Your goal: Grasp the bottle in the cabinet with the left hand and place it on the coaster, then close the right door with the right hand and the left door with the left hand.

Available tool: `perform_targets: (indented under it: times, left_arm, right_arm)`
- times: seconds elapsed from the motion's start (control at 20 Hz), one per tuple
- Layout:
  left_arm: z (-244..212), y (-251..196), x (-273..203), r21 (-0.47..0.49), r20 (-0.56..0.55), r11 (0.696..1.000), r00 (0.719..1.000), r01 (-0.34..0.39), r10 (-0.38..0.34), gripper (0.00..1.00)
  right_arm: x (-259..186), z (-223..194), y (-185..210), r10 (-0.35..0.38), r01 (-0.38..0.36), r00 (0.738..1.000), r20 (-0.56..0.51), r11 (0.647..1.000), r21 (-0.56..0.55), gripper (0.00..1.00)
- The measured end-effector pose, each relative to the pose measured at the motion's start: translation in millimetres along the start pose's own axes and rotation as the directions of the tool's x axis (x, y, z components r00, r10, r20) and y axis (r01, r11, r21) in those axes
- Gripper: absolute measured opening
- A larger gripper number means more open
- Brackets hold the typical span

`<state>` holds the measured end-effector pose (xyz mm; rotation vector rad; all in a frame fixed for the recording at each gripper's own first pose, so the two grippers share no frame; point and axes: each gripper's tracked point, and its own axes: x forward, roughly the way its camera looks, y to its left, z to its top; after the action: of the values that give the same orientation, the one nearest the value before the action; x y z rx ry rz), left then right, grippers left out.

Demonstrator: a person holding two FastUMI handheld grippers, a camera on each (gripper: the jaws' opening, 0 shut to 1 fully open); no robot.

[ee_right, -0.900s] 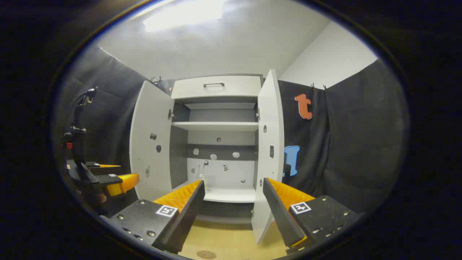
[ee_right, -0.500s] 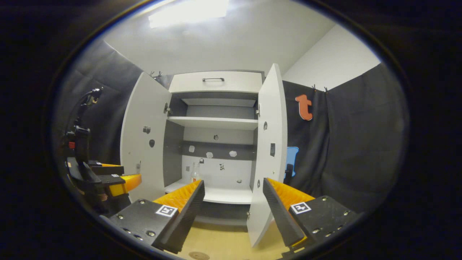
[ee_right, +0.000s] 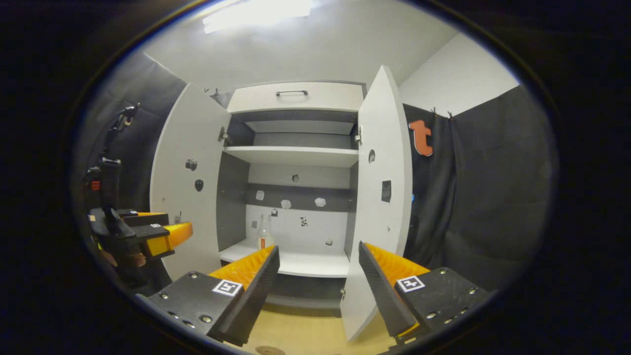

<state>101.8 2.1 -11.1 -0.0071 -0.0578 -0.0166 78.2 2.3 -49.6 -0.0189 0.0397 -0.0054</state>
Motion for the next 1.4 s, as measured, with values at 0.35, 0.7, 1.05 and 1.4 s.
perform_targets:
  times: [0.35, 0.7, 1.05, 1.4]
  left_arm:
    - [-16.1, -17.8, 84.7, 0.045, 0.014, 0.999, 1.000, 0.024, -0.025, 0.98]
    - [-54.0, -43.6, 192.0, 0.011, -0.014, 0.999, 0.999, 0.034, -0.034, 0.98]
    - [-97.4, -55.4, 273.1, -0.001, -0.056, 1.000, 0.998, 0.026, -0.026, 0.98]
    - [-150.9, -50.1, 328.0, 0.024, -0.173, 1.000, 0.985, -0.016, 0.019, 0.98]
  right_arm:
    - [40.2, -3.4, -7.0, 0.001, -0.001, 1.000, -0.013, 1.000, 0.020, 0.98]
    - [56.3, 0.2, -15.7, 0.015, -0.015, 1.000, -0.002, 0.999, 0.052, 0.98]
    - [55.6, -13.2, -25.2, 0.007, -0.006, 1.000, -0.018, 0.999, 0.044, 0.98]
    - [31.8, -15.0, -28.2, -0.004, 0.004, 1.000, 0.002, 0.999, 0.034, 0.98]
